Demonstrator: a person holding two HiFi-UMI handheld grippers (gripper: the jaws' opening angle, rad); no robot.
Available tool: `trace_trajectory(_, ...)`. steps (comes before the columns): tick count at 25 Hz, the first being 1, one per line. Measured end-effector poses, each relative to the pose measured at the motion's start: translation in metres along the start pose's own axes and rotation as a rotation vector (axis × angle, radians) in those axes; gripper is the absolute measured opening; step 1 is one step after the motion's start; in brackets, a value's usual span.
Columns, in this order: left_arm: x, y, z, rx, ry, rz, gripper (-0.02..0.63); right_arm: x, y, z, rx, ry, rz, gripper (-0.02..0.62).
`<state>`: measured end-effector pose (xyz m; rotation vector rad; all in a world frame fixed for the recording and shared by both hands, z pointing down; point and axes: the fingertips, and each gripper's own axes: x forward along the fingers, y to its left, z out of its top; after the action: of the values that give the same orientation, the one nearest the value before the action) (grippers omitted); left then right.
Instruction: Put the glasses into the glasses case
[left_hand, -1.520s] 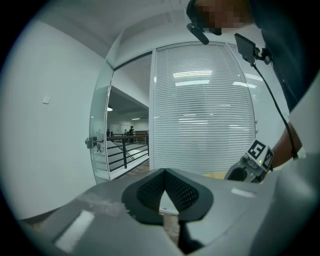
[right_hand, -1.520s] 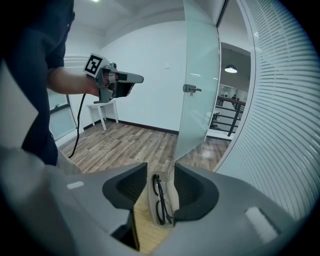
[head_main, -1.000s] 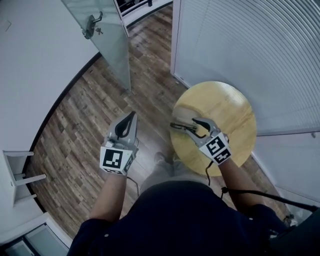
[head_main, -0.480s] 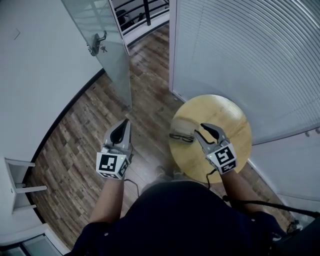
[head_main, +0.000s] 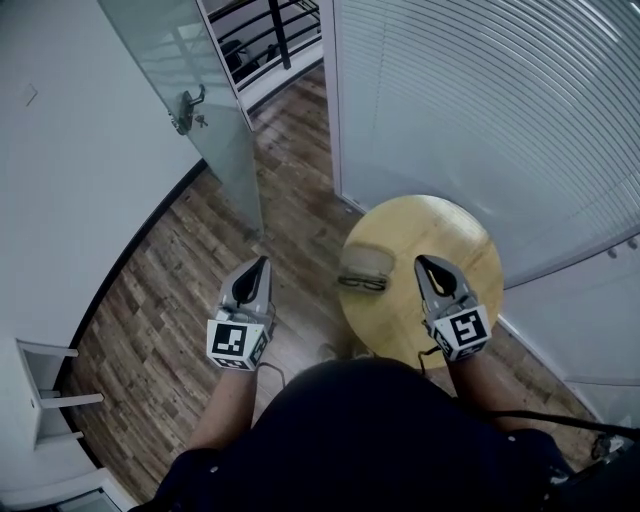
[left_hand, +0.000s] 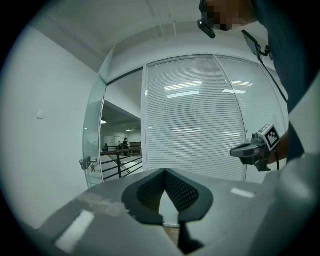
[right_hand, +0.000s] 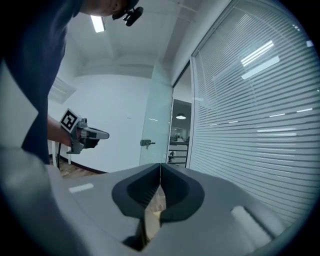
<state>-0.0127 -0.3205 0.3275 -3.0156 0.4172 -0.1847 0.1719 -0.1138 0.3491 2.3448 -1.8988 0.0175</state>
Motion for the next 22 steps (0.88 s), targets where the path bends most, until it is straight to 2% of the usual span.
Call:
trace_trajectory(3,0.0,-0.008,-0.003,0.005,0.004,-0.016,0.003,-0.008,-0.004,-0.001,0.05,-0.016,-0.018,0.009)
trace_trajectory(8,0.001,-0.017,-0.005,0.025,0.022,-0.049,0.003,-0.016,-0.006,-0.002,0.038,-0.016,-0.033,0.009)
trace_trajectory(22,-0.002,-0.02,-0.002,0.011,0.016,-0.039,0.003,-0.019,-0.004,-0.008,0.043,-0.002,-0.017,0.009)
